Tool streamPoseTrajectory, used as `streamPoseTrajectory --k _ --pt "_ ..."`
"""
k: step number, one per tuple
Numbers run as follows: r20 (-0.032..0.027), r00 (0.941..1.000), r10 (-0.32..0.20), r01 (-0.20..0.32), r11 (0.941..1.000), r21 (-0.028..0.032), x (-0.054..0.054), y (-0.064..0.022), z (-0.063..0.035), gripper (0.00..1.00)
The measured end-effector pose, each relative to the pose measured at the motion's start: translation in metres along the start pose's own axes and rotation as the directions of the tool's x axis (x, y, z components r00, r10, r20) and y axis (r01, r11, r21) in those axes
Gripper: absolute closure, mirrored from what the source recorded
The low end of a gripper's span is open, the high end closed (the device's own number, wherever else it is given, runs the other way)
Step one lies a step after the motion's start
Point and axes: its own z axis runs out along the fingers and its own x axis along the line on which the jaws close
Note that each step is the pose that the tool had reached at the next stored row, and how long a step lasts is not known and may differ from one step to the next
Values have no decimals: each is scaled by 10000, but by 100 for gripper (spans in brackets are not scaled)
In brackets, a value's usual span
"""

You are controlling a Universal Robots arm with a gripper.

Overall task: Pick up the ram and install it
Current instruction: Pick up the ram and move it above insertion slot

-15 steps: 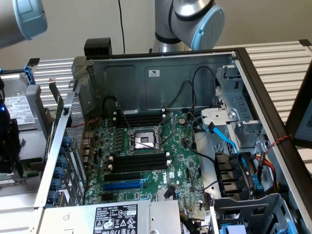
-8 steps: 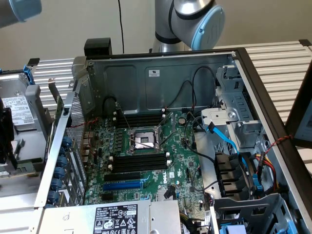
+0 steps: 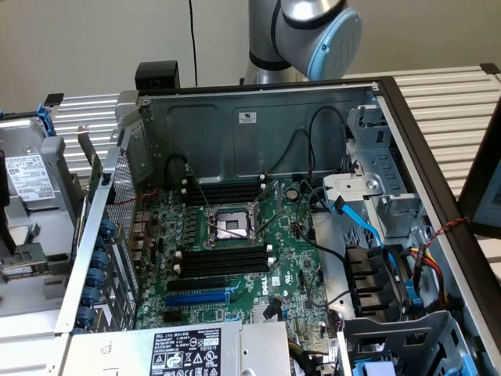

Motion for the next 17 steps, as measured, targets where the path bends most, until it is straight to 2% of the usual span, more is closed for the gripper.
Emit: streamPoseTrajectory --k 6,17 --pt "0 10000 -1 1 10000 -3 94 -86 -268 88" --pt "2 10000 -1 1 10000 -46 373 -380 -756 88"
